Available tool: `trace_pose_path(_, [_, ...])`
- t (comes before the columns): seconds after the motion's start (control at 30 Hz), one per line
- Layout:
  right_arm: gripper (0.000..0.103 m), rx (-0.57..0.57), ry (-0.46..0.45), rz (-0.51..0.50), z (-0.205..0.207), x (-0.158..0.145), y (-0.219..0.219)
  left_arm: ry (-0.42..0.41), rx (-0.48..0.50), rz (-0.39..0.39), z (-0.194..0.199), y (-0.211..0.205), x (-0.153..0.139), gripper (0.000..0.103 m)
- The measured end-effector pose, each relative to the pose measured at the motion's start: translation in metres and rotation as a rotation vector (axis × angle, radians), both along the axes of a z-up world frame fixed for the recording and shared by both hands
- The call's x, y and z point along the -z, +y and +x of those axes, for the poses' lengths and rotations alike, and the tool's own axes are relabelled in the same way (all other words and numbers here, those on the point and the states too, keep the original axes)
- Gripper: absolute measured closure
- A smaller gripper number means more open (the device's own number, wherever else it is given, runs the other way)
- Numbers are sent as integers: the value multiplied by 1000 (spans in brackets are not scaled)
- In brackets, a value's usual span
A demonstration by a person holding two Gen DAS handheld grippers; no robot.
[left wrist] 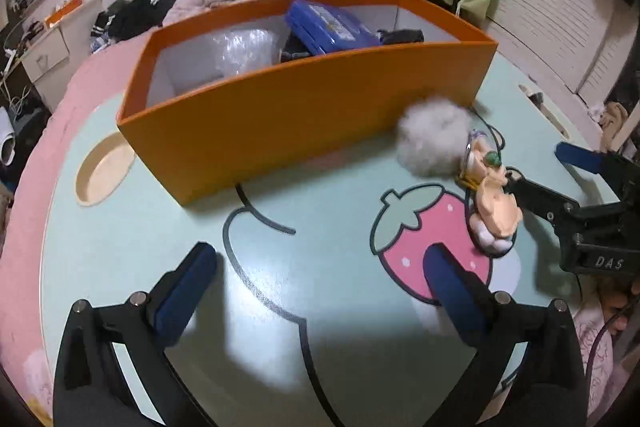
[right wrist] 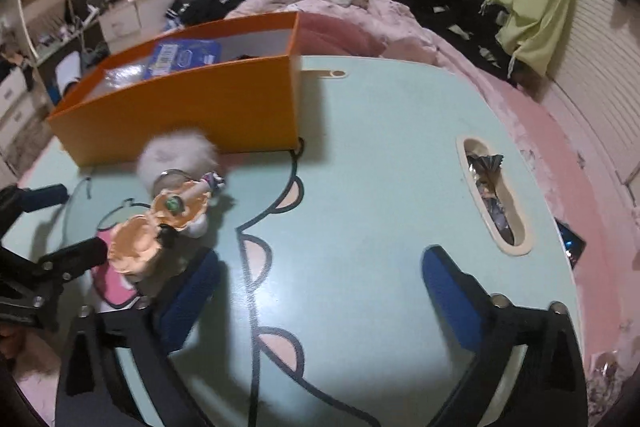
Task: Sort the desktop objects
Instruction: 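Withdraw both tools and move the right tool toward the cream figurine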
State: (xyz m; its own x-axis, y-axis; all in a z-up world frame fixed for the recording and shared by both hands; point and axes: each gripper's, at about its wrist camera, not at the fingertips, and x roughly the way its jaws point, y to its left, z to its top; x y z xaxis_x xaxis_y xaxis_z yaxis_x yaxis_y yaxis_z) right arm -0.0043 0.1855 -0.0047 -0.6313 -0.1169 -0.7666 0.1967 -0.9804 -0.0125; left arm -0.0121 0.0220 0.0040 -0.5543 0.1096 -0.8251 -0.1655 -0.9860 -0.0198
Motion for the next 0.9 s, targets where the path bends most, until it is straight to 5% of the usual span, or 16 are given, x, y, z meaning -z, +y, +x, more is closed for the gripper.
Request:
trace_pose_path(0.53, [0, 2, 5, -10, 3, 0, 4, 15, -3, 2, -39, 6, 62, 0])
trace_pose_path(0.9, [0, -18, 19, -75, 2, -8, 4, 16, -3, 5, -40, 5, 61, 0])
